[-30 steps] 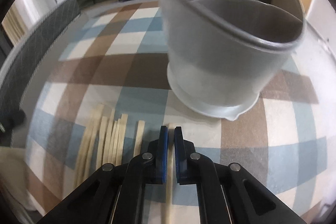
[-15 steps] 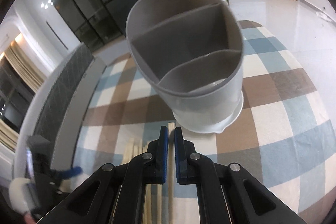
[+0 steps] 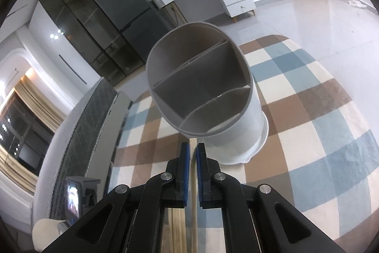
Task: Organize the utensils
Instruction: 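Close the right tool on a wooden chopstick while the left tool grasps another, then lift both chopsticks over the grey holder and open both tools to drop them in, then raise both open tools away from the holder, then lower the right tool and close it on another wooden chopstick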
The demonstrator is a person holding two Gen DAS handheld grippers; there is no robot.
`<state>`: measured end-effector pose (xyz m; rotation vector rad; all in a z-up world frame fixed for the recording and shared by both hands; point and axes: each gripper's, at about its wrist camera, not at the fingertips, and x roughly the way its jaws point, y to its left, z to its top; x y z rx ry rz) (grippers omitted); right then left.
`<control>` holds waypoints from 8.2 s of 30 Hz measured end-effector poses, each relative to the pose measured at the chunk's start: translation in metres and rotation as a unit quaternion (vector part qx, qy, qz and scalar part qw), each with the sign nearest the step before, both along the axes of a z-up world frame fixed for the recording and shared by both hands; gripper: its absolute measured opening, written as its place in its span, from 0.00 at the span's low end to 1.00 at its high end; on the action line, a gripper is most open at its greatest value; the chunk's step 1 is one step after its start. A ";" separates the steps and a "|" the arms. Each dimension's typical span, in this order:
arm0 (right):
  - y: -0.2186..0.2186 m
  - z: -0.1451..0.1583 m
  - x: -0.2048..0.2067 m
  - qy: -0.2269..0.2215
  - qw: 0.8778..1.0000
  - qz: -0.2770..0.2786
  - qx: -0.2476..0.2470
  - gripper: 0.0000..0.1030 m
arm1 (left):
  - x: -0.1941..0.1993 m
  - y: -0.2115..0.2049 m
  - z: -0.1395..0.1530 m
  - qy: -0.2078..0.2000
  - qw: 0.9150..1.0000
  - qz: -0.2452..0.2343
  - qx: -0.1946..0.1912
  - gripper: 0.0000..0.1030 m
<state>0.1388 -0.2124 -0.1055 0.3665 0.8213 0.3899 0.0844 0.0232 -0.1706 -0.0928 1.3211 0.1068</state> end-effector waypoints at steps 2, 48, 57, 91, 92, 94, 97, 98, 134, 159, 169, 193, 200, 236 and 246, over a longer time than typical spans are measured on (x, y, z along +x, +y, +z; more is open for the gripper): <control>0.000 0.000 0.001 -0.002 1.000 -0.001 0.009 0.05 | 0.006 -0.004 0.001 -0.002 1.000 -0.005 -0.003 0.89; 0.003 0.095 -0.100 -0.193 0.979 0.020 -0.066 0.05 | -0.057 -0.036 0.183 -0.266 0.953 -0.096 -0.111 0.00; -0.013 0.150 -0.075 -0.244 0.967 0.015 -0.075 0.05 | -0.034 -0.049 0.247 -0.298 0.936 -0.122 -0.146 0.00; 0.034 0.123 0.071 -0.306 0.921 0.167 -0.174 0.07 | 0.113 -0.052 0.230 -0.268 0.938 -0.133 -0.178 0.03; 0.032 0.122 0.071 -0.303 0.923 0.165 -0.172 0.19 | 0.112 -0.052 0.230 -0.262 0.942 -0.129 -0.165 0.08; 0.026 0.123 0.069 -0.299 0.928 0.156 -0.159 0.40 | 0.109 -0.046 0.232 -0.261 0.945 -0.111 -0.161 0.30; 0.015 0.130 0.062 -0.301 0.933 0.140 -0.140 0.45 | 0.101 -0.037 0.244 -0.283 0.943 -0.085 -0.153 0.45; 0.014 0.133 0.058 -0.299 0.934 0.137 -0.140 0.46 | 0.098 -0.037 0.246 -0.286 0.943 -0.083 -0.147 0.46; 0.000 0.178 -0.140 -0.330 0.941 -0.006 -0.072 1.00 | -0.072 0.005 0.280 -0.400 0.913 0.020 -0.070 0.94; 0.031 0.083 -0.138 -0.198 0.969 0.025 -0.143 1.00 | -0.059 0.001 0.168 -0.331 0.943 0.017 -0.042 0.94; 0.051 0.036 -0.090 -0.102 0.972 0.063 -0.204 0.99 | -0.030 0.020 0.123 -0.265 0.962 0.048 -0.041 0.94; 0.101 -0.086 0.026 0.095 0.956 0.065 -0.270 0.19 | -0.011 0.074 0.098 -0.167 0.978 0.116 -0.043 0.94; 0.110 -0.086 0.020 0.080 0.952 0.086 -0.281 0.06 | -0.008 0.072 0.096 -0.173 0.978 0.109 -0.033 0.94; -0.033 -0.004 -0.027 0.028 0.997 -0.028 0.059 0.05 | -0.005 -0.025 -0.004 -0.013 0.999 -0.019 -0.025 0.94; -0.028 0.005 -0.026 0.014 0.997 -0.017 0.075 0.05 | -0.005 -0.005 -0.009 -0.008 0.999 0.007 -0.034 0.94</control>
